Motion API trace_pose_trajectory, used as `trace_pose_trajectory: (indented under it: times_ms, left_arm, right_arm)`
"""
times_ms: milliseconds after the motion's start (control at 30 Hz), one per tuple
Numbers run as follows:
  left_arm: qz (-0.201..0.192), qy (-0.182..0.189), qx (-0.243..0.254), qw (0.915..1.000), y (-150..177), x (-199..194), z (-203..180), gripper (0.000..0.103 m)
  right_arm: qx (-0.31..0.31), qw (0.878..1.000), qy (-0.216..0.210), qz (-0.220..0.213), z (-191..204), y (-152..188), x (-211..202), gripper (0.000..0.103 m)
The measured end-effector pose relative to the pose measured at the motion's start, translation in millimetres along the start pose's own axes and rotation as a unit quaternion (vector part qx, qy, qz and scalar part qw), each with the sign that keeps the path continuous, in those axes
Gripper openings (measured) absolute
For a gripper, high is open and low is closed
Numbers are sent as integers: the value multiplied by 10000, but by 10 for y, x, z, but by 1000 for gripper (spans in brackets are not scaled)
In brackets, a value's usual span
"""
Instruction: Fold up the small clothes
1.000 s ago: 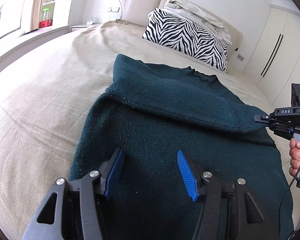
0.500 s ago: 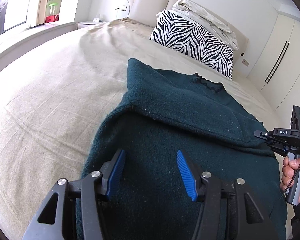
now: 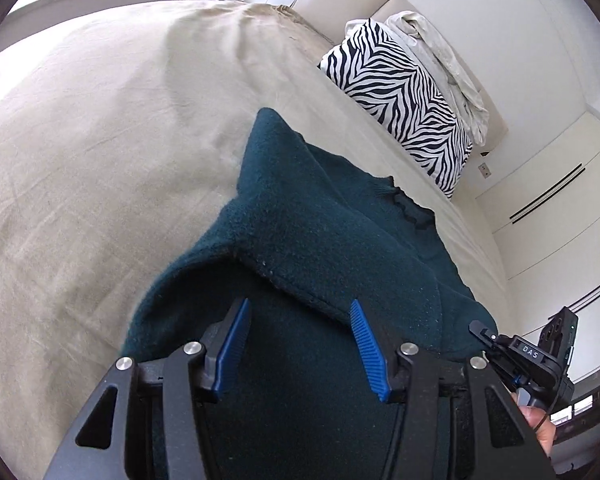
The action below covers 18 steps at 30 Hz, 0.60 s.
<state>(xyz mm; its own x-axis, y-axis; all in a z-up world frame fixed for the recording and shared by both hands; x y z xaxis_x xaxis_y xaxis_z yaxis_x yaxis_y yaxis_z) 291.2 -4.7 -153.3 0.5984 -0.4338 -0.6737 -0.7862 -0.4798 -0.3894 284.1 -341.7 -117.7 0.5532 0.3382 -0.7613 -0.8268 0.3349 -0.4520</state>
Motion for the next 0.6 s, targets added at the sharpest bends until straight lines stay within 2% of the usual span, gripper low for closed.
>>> trace_pose_trajectory:
  times_ms: [100,267,300,333,433,533,600]
  left_arm:
    - [-84,-62,-9,9999,-52,103,10,54]
    - [-214,138,-507,9984,-319,180,140,45]
    - [-300,144,-598,9977,-357,167,181,41]
    - [-406,91,-650,9970,-382,145,236,30]
    - [-716,-94,-756,9945,-409,98,446,13]
    - [-828,-206,-616,9944,-387,91,496,12]
    - [-854,-397,-346,9950,-372,110,426,12]
  right_arm:
    - [112,9999,-67,-17,-28,9,15,11]
    - [162,9997,-146,-55,-51,37,-4,11]
    - [173,9997,-145,-71,-55,35,-6,11]
    - [197,9997,-150,-81,-60,30,-4,11]
    - [254,9995,-201,-47,-45,30,24,11]
    - [102,9997,-237,29,63,34,76,11]
    - [-117,9999,-64,61,137,35,110,11]
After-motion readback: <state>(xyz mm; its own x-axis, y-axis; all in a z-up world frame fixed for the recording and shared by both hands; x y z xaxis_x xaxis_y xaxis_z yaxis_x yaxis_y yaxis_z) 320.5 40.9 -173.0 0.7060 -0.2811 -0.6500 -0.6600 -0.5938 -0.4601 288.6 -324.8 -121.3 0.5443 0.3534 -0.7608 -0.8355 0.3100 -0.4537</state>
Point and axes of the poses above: each gripper's, at about its wrist camera, not at the fingertips, and x roughly the way its jaws point, z to its left, y to its underside, the point moved 7 cm from there along x, roughly the way its jaws point, and after that the axes turned 6 degrees about -x, right-handed, at the moved point
